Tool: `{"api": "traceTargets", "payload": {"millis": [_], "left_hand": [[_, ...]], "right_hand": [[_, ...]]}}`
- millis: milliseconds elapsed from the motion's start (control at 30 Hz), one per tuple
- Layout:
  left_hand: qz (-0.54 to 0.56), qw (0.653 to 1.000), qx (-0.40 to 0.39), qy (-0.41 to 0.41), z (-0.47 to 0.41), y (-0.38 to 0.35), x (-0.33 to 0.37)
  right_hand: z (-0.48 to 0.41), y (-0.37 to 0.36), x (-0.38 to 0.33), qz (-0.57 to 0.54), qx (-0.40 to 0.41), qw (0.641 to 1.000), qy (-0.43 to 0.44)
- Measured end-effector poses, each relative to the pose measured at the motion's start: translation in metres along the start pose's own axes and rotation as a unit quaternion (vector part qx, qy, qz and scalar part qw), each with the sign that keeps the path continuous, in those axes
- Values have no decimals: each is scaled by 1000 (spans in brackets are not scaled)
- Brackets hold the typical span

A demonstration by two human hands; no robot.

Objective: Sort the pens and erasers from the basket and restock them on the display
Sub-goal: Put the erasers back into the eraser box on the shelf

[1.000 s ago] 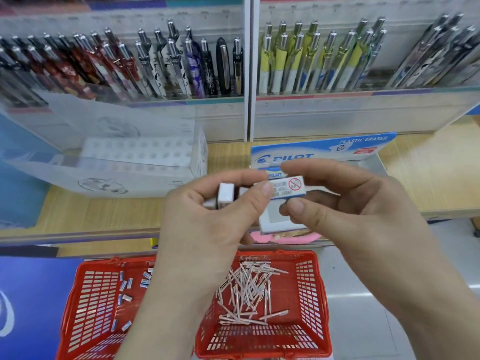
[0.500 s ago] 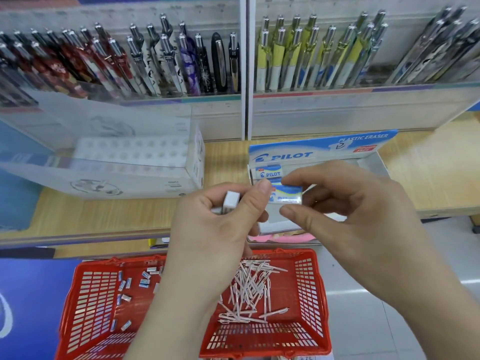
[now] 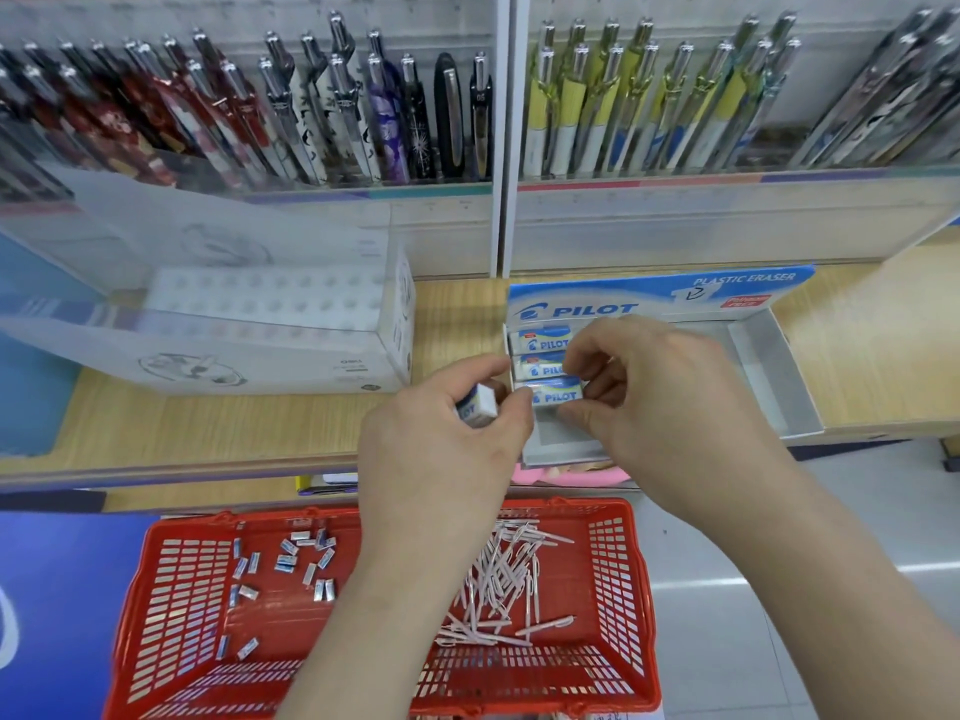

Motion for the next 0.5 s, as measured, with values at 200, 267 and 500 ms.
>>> {"api": "traceTargets", "payload": {"millis": [200, 267, 500], "left_hand": [[6, 1000, 15, -2, -2, -1, 0], [13, 1000, 15, 2, -3, -1, -1], [33, 999, 13, 3, -2, -2, -2]], "right_hand": [[-2, -5, 6, -45, 7, 997, -56], [-1, -6, 7, -41, 0, 997, -64], [3, -10, 7, -13, 22, 998, -65]]}}
Point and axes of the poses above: each hand's wrist, its own z-axis away from the middle knuckle, its own y-axis out of the back of the hand, x = y × z, the point moved 6 cm from there along -z, towards the middle knuckle, and after that the axes turned 5 degrees about y, right-handed, at the moved point
